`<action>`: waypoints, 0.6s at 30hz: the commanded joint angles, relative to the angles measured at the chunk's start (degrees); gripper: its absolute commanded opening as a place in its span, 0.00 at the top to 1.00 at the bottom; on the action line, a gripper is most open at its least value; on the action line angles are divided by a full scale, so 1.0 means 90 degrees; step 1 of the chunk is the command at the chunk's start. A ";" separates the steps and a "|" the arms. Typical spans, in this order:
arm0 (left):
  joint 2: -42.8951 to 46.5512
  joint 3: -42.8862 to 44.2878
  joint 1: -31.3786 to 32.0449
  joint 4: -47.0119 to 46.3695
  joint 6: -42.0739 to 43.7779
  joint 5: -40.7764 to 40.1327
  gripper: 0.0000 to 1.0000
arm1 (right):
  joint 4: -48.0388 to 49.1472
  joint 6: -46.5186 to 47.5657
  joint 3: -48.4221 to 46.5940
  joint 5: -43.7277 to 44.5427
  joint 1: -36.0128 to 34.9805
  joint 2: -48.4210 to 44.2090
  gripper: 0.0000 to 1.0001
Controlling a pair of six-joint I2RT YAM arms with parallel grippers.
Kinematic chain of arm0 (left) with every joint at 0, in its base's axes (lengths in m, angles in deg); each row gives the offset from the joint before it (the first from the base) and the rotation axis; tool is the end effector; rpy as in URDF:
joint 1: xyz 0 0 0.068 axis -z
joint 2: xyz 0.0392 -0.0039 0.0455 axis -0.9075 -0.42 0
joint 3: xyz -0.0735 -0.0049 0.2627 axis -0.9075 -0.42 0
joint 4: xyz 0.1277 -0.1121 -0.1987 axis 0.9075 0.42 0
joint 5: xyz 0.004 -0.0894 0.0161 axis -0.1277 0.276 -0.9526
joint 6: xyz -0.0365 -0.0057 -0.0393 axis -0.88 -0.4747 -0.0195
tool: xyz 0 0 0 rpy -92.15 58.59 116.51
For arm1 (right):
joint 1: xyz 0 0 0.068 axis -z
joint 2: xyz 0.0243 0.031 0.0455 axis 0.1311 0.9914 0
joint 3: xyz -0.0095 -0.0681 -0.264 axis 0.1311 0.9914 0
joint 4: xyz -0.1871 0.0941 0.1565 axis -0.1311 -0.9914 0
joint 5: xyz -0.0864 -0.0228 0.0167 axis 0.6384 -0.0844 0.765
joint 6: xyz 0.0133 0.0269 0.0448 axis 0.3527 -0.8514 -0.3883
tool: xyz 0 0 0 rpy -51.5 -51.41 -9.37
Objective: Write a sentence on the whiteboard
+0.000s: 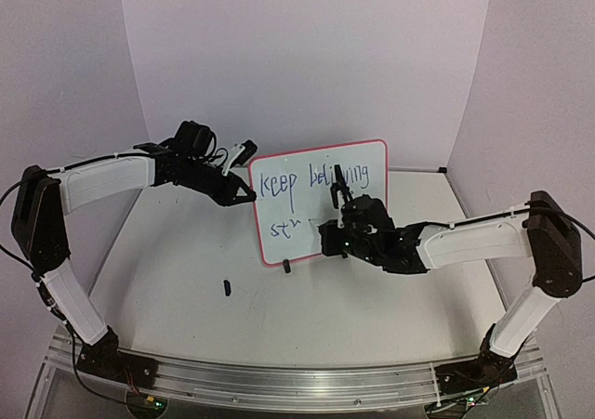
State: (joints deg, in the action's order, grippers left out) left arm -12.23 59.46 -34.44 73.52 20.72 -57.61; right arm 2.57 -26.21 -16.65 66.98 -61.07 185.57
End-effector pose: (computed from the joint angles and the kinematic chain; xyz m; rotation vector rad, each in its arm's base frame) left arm 0.3153 -0.2072 0.2819 0.9969 2.1319 -0.7901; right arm 0.2254 0.2904 0.2123 -0.3684 2.0387 0.6059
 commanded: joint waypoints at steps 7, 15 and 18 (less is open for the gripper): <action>-0.0354 -0.0121 0.0132 0.0942 0.0281 -0.0426 1.00 | 0.0195 0.0132 -0.0324 -0.0159 0.0075 0.0254 1.00; -0.0367 -0.0121 0.0133 0.0938 0.0278 -0.0429 1.00 | 0.0186 0.0049 -0.0245 -0.0332 0.0070 0.0287 1.00; -0.0363 -0.0121 0.0140 0.0942 0.0280 -0.0421 1.00 | 0.0162 -0.0022 -0.0191 -0.0323 0.0075 0.0304 1.00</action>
State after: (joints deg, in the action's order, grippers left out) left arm -12.29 59.46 -34.44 73.50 20.70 -57.63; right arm 2.94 -25.56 -17.61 64.03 -60.66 187.30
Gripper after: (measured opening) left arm 0.036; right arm 0.066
